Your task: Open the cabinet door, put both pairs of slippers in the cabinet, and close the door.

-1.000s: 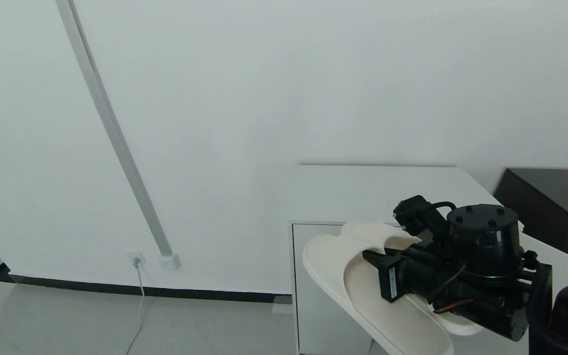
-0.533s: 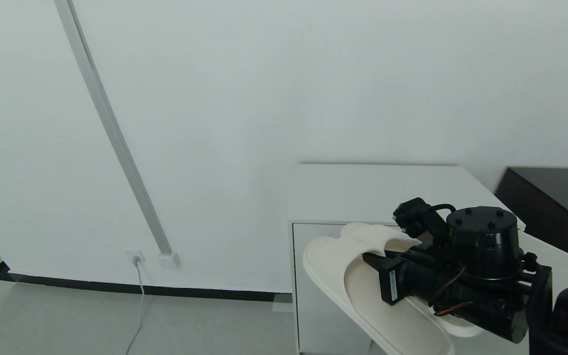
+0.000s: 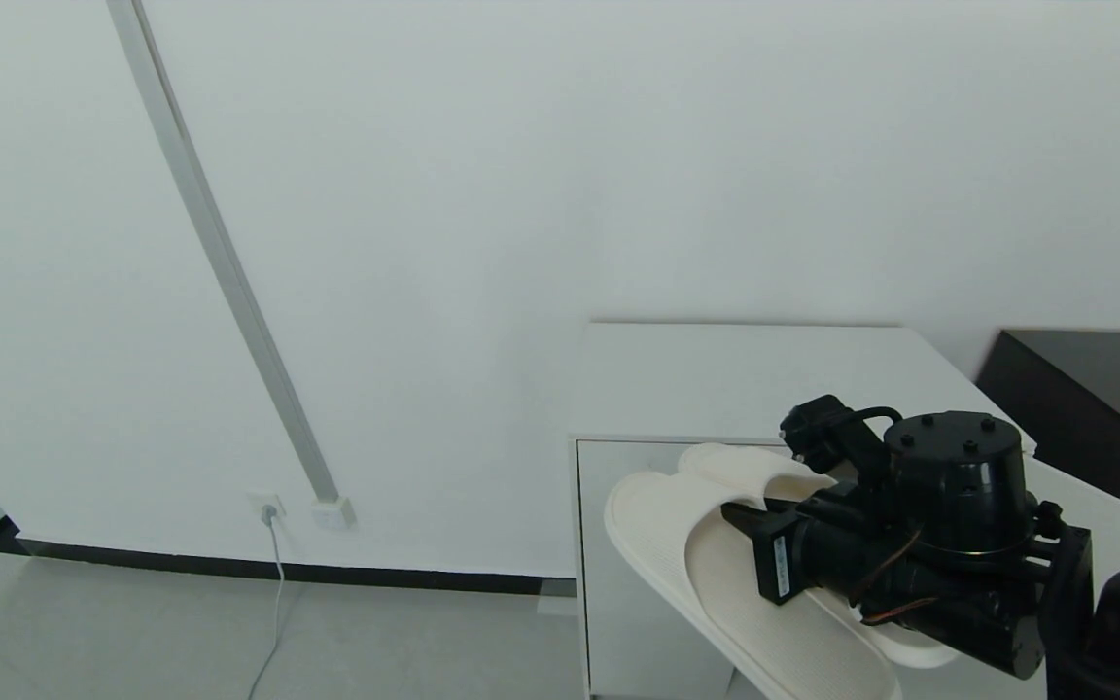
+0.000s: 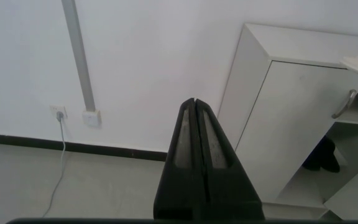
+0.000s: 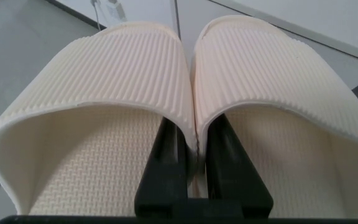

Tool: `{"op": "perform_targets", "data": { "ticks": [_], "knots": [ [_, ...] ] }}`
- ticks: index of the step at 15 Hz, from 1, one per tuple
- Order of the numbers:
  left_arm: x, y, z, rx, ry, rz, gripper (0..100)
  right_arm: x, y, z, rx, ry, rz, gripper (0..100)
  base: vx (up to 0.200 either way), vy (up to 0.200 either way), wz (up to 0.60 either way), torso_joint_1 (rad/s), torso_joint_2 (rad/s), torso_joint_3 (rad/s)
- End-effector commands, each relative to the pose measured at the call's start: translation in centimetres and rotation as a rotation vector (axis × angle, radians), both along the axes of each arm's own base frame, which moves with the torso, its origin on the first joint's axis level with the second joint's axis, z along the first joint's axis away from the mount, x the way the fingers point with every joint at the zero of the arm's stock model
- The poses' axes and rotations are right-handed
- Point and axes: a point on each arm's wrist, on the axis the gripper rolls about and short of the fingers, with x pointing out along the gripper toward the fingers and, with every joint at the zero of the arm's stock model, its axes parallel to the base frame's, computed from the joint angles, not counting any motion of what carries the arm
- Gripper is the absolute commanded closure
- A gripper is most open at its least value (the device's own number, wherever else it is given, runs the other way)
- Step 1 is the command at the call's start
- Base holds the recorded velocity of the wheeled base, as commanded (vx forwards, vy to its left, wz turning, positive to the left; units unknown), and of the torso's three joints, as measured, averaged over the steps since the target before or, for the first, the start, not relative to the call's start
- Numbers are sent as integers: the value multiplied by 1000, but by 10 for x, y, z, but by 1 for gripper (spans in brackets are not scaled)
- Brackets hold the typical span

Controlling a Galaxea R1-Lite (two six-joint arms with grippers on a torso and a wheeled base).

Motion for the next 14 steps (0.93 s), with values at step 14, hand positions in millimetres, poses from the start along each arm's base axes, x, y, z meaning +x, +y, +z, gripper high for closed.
{"op": "perform_targets", "data": {
  "ticks": [14],
  "knots": [
    [0,0,0,1,2,4,100,0,0,-3,7,-13,-3,100,0,-200,0,3,2,1]
  ]
}}
